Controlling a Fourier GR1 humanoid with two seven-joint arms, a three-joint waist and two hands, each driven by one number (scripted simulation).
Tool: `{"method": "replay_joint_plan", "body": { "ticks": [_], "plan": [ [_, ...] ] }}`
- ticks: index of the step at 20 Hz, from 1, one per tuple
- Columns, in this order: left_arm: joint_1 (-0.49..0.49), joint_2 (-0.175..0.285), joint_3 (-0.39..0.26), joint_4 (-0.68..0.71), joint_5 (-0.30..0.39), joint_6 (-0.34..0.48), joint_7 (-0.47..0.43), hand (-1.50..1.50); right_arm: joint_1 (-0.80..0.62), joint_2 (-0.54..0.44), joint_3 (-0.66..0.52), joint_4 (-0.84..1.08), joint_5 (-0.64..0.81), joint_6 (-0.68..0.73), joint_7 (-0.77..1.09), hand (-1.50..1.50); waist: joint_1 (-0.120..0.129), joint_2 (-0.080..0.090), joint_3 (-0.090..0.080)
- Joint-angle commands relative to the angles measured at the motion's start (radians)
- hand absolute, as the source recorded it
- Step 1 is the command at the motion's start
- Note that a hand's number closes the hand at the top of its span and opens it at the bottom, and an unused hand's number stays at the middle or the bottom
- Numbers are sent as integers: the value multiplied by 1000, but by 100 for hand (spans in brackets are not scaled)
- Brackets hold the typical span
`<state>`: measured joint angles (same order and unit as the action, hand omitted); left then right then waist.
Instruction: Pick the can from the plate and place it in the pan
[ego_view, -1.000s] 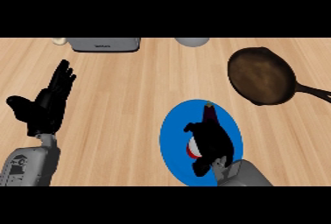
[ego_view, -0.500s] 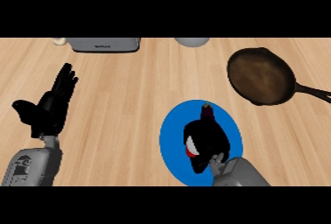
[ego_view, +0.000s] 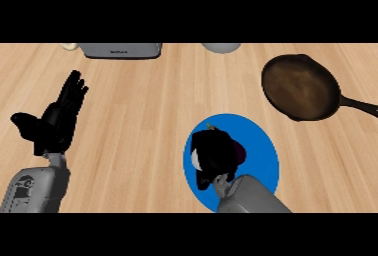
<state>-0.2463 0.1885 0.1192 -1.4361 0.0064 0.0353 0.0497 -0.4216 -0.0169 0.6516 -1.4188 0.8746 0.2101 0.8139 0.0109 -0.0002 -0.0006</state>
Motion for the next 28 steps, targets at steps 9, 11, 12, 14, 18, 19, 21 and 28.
{"method": "replay_joint_plan", "body": {
  "ticks": [9,11,12,14,18,19,21,28],
  "plan": [
    [-8,-33,-25,-38,-42,58,46,0,-129,-13,-97,-142,210,-244,48,150,-13,-1,1],
    [3,-33,-7,-32,-17,44,29,0,-131,0,-95,-146,274,-245,80,150,-11,-1,1],
    [52,-39,-27,-29,-30,30,-4,0,-219,-9,-181,-160,227,-195,74,150,-8,-1,0],
    [16,-20,-17,-49,-30,33,35,0,-150,-61,-238,-197,189,-275,4,150,-12,0,1],
    [0,-12,4,-27,4,10,42,0,-130,-58,-394,-160,39,-405,-104,150,-8,4,2],
    [0,7,10,-34,12,-11,44,0,-157,-96,-452,-163,16,-391,-122,150,-8,3,1],
    [17,-1,17,13,0,-6,-29,0,-148,-111,-504,-61,-14,-448,-208,150,-5,5,1],
    [92,-22,-28,-113,-10,-4,39,0,-191,-288,-702,208,-96,-490,-456,150,6,3,1]
  ]
}}
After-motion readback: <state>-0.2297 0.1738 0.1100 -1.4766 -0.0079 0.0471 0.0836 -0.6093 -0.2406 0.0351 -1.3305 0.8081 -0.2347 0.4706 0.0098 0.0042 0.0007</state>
